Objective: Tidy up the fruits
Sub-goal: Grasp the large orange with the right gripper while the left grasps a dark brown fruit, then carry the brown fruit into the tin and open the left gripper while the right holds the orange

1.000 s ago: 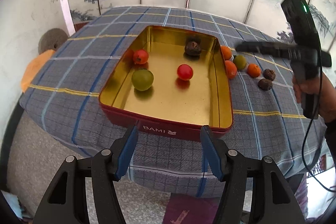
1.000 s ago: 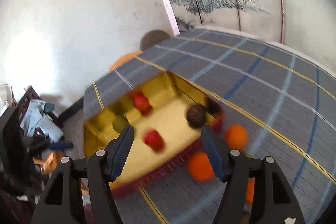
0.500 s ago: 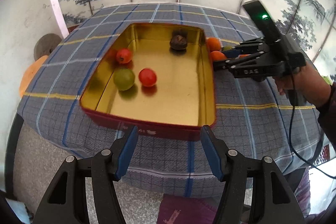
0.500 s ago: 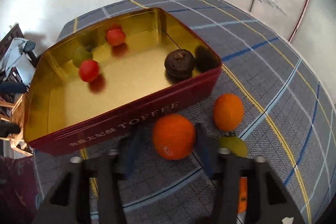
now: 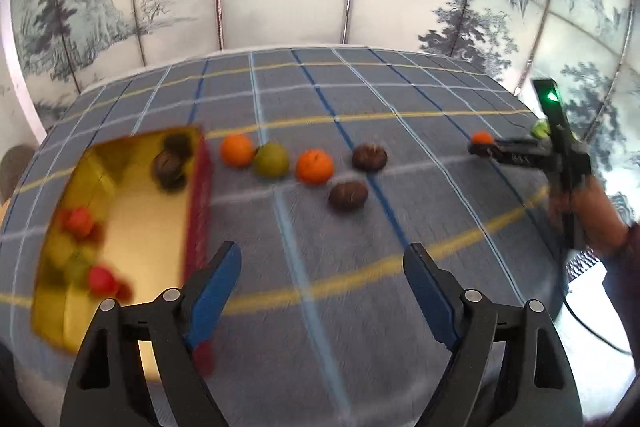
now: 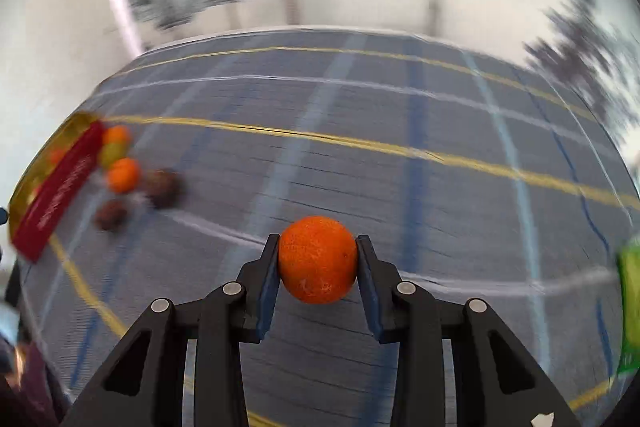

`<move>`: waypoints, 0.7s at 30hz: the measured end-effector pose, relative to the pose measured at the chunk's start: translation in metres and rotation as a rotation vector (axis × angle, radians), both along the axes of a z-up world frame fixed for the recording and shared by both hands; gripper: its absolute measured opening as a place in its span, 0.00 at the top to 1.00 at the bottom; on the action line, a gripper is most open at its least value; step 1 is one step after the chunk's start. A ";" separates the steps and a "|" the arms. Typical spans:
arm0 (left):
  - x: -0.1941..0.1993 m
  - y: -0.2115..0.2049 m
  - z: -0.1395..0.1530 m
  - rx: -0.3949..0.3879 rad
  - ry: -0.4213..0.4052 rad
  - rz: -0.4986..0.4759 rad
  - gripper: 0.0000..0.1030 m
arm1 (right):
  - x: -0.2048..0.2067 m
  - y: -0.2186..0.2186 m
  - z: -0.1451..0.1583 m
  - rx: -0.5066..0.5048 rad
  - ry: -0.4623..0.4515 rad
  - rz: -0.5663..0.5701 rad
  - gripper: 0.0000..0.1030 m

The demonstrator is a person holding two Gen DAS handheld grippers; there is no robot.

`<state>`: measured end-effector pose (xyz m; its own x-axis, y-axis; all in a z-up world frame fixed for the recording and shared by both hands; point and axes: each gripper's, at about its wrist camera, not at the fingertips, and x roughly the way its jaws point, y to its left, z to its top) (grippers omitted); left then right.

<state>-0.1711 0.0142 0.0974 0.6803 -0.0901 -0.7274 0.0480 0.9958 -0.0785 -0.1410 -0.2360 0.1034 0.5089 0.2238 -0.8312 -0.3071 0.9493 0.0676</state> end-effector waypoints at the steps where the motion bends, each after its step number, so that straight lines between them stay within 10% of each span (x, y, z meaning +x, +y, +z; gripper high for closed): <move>1: 0.011 -0.004 -0.003 0.002 0.005 0.002 0.19 | 0.002 -0.005 -0.005 0.009 0.011 -0.018 0.67; 11: 0.090 -0.035 -0.043 0.066 0.051 0.005 0.21 | 0.009 -0.024 -0.012 0.186 0.020 -0.041 0.65; 15: 0.099 -0.034 -0.064 -0.003 0.123 -0.010 0.63 | 0.010 -0.013 -0.013 0.189 0.026 0.003 0.65; 21: 0.093 -0.037 -0.061 -0.015 0.083 -0.009 0.64 | 0.007 -0.005 -0.014 0.164 0.023 0.030 0.64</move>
<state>-0.0778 -0.0226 0.0360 0.6166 -0.1075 -0.7799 0.0500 0.9940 -0.0975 -0.1341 -0.2406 0.0898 0.4813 0.3725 -0.7935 -0.3314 0.9154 0.2287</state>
